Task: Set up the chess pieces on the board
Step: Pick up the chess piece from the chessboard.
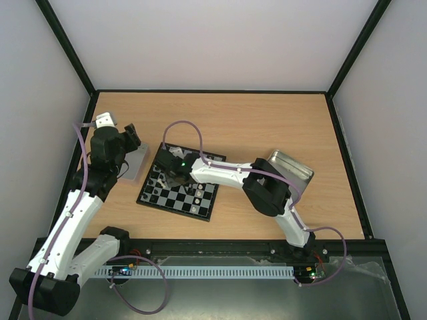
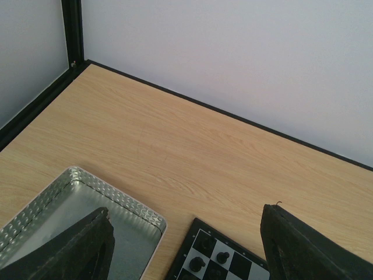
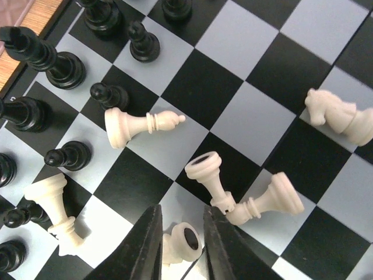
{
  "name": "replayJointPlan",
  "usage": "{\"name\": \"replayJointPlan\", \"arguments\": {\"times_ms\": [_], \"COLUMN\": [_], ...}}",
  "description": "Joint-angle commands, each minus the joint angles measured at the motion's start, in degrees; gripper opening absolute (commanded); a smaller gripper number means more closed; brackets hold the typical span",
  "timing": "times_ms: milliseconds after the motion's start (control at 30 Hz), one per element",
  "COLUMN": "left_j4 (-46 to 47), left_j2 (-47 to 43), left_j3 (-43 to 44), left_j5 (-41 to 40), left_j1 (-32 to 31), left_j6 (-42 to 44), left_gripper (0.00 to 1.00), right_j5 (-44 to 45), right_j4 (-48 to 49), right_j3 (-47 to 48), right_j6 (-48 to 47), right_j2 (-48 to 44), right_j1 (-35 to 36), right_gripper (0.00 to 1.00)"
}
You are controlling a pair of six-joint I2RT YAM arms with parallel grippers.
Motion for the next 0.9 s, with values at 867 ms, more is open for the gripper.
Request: {"name": "replayJointPlan", "arguments": {"times_ms": [867], "left_j4": [1.7], "left_j2": [-0.2], "left_j3": [-0.9], "left_j5": [2.6], "left_j1": [0.3], "left_j6": [0.1], "left_gripper": [0.71], "right_j5": [-0.9], "right_j4": [6.3], "right_j3": [-10.8], "right_j6": [5.6], "right_j2": [-5.7], "right_j1": [0.4], "right_gripper": [0.02]}}
